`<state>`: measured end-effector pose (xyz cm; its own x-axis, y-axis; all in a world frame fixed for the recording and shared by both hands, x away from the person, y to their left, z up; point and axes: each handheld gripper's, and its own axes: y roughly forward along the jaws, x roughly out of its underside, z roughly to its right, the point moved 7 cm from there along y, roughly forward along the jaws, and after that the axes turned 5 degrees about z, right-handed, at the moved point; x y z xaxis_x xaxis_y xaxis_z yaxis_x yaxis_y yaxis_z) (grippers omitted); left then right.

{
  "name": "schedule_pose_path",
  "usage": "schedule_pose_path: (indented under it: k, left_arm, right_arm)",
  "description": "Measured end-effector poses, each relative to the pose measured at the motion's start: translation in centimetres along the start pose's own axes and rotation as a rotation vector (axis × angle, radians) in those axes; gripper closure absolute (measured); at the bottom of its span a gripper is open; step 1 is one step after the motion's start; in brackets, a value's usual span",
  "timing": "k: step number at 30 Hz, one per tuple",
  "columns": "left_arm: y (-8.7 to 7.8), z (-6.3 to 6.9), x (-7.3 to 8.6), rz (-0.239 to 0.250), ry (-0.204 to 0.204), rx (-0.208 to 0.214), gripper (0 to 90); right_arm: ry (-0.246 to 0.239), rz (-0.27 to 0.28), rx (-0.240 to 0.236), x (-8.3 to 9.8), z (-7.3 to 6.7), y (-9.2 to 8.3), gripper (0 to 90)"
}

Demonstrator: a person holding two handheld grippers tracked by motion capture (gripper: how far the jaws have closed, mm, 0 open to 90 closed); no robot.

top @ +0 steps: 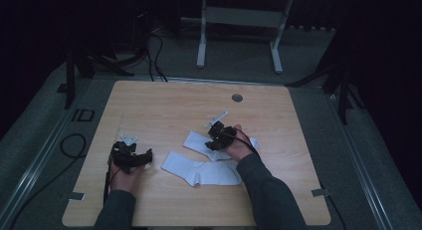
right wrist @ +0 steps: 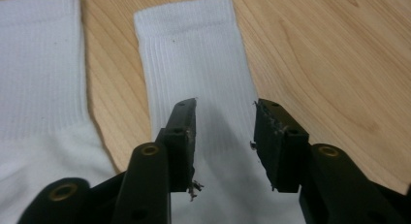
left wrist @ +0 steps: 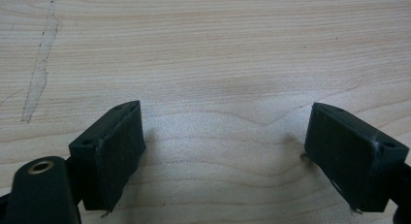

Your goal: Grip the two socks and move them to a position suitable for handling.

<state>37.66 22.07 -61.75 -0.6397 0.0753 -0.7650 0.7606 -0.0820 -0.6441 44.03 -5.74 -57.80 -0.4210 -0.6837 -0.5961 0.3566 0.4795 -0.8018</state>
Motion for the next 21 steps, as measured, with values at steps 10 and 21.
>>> schedule_pose_path:
  k: [10,21]
  left_arm:
    - [0.0,0.0,0.0,0.0,0.0,0.0,14.1]
    - [0.0,0.0,0.0,0.0,0.001,0.0,14.1]
  right_arm:
    - [-0.051,-0.026,-0.029,-1.2,-1.2,2.0,54.4]
    - [-0.055,-0.05,-0.05,-1.7,-1.3,3.6,50.3]
